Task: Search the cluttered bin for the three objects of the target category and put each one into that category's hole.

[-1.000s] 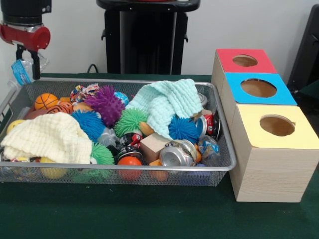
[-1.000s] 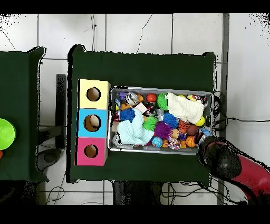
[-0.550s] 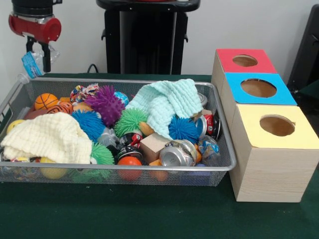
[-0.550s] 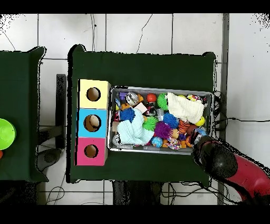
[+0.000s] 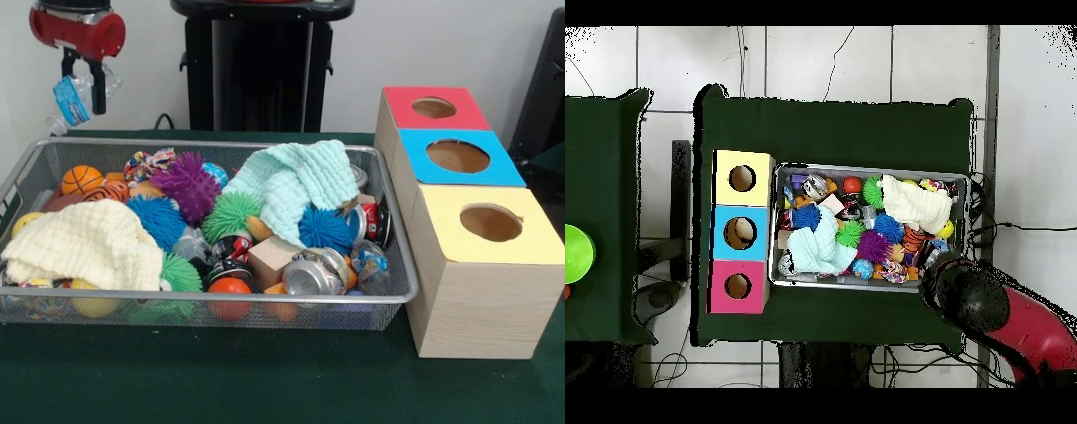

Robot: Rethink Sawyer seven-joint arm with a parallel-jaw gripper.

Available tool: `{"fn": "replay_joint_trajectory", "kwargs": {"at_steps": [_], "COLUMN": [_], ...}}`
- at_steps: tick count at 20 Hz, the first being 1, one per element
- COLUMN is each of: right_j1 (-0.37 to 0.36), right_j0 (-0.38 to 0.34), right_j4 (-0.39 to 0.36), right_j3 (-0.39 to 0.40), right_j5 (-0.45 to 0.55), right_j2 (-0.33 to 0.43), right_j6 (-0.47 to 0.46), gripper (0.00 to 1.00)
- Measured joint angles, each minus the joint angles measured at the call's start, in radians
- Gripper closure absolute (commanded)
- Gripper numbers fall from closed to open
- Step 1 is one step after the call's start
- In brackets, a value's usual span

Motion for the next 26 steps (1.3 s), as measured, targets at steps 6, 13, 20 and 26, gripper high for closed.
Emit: {"fn": "replay_joint_trajectory", "kwargs": {"at_steps": [6,13,20,26], "right_j1": [-0.009,-0.025,-0.025,-0.019], "right_j0": [0.026,0.124,0.287,0.371], "right_j4": [0.03,0.079,0.152,0.208], "right_j3": [0.0,0.0,0.0,-0.002], "right_j5": [0.0,0.019,0.058,0.068], "right_j2": [-0.023,-0.082,-0.153,-0.194], "right_j6": [0.0,0.005,0.032,0.064], "gripper": [1.0,1.0,1.0,1.0]}}
